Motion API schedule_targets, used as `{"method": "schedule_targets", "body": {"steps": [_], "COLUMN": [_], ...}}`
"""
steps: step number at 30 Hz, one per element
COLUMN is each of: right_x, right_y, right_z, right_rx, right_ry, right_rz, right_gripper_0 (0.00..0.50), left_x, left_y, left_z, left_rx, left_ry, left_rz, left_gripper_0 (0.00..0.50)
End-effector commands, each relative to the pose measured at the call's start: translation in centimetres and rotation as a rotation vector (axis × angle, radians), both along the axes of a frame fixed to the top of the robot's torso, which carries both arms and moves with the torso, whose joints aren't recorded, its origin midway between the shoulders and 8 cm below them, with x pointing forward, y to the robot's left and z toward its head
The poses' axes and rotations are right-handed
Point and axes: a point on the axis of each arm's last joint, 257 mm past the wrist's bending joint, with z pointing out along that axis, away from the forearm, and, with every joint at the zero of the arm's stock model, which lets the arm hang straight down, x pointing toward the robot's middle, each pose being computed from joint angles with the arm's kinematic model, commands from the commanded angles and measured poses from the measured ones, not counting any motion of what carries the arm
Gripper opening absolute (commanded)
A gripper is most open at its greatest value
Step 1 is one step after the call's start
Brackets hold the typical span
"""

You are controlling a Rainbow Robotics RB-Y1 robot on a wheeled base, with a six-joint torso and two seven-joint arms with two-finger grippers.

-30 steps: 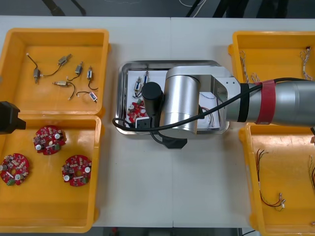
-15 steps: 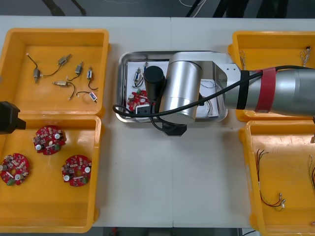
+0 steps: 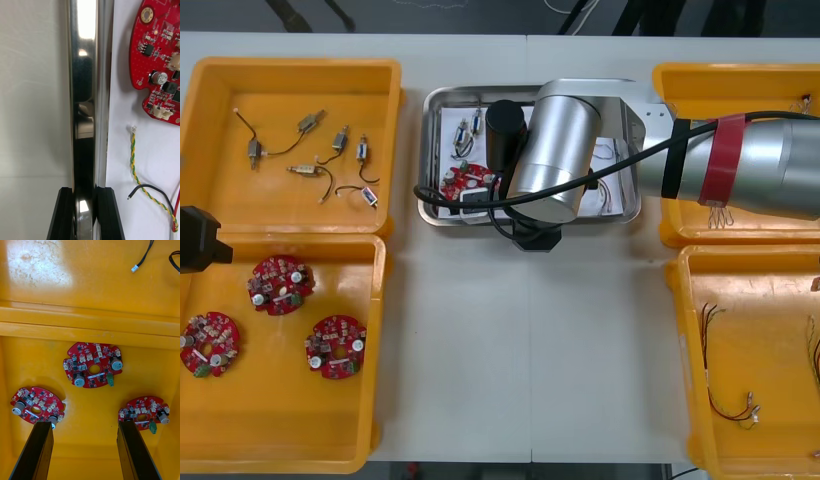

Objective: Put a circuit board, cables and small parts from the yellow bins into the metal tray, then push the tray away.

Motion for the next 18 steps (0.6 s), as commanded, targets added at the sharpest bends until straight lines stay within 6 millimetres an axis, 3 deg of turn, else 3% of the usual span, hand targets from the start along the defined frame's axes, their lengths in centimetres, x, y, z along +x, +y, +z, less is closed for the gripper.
{"method": "schedule_targets", "body": {"steps": [1,18], "right_x": [1.8,4.2], "right_y": [2.7,2.9], "right_z": [3.9,5.1], "right_rx": [0.039,0.080], "right_ry": [-0.062,-0.071], "right_rz": [0.054,0.053], "right_gripper_0": [0.000,0.000], "left_x": [0.2,0.2], "left_y": [-0.2,-0.2], "left_z": [0.9,0.9], "left_rx": [0.014,0.014], "left_ry": [-0.040,-0.040], "left_rz": [-0.050,-0.050], "left_gripper_0": [0.500,0.500]}}
